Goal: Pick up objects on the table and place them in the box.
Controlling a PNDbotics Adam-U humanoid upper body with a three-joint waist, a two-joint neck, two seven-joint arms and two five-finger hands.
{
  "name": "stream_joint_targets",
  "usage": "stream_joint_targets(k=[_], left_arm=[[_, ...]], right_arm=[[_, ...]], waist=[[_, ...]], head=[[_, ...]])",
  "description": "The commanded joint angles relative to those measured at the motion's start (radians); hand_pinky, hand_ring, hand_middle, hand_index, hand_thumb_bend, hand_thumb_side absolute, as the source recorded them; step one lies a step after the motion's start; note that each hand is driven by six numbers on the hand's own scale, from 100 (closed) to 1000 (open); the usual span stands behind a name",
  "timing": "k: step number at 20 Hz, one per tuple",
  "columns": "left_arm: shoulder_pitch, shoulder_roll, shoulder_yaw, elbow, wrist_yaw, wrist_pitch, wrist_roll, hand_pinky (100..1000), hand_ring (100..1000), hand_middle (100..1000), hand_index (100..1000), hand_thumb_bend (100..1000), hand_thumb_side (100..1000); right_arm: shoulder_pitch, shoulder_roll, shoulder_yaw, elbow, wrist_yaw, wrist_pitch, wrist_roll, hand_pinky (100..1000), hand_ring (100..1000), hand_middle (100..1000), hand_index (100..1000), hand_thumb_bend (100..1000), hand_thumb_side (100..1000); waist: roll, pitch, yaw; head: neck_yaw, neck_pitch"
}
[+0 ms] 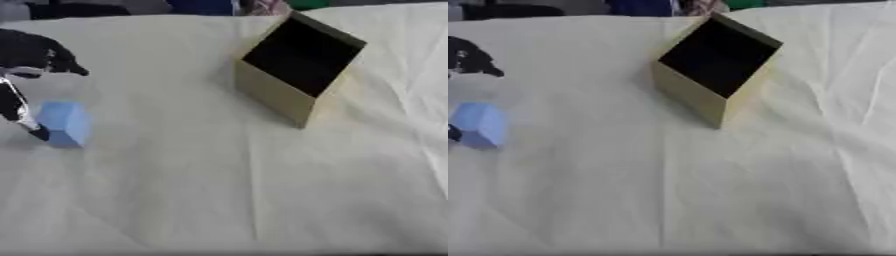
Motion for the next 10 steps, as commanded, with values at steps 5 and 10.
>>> stream_joint_targets(k=[5,10], left_arm=[[0.013,0.044,0.016,0.011,0.111,0.034,-0.187,973,945,817,1000,765,578],[0.018,0.046,0.034,0.002,0.155,0.114,-0.265,958,928,805,984,754,585]], right_arm=[[-0.002,-0.017,-0.005,-0.016,0.008,-0.001,0.0,638,769,585,718,100,808],[-0.004,-0.012,-0.004,-0.016,0.009,0.0,-0.002,638,770,585,718,100,808]], waist=[[-0.004,-0.01,-0.001],[-0.004,-0.006,-0.002]], head=[[0.002,-0.009],[0.003,-0.011]])
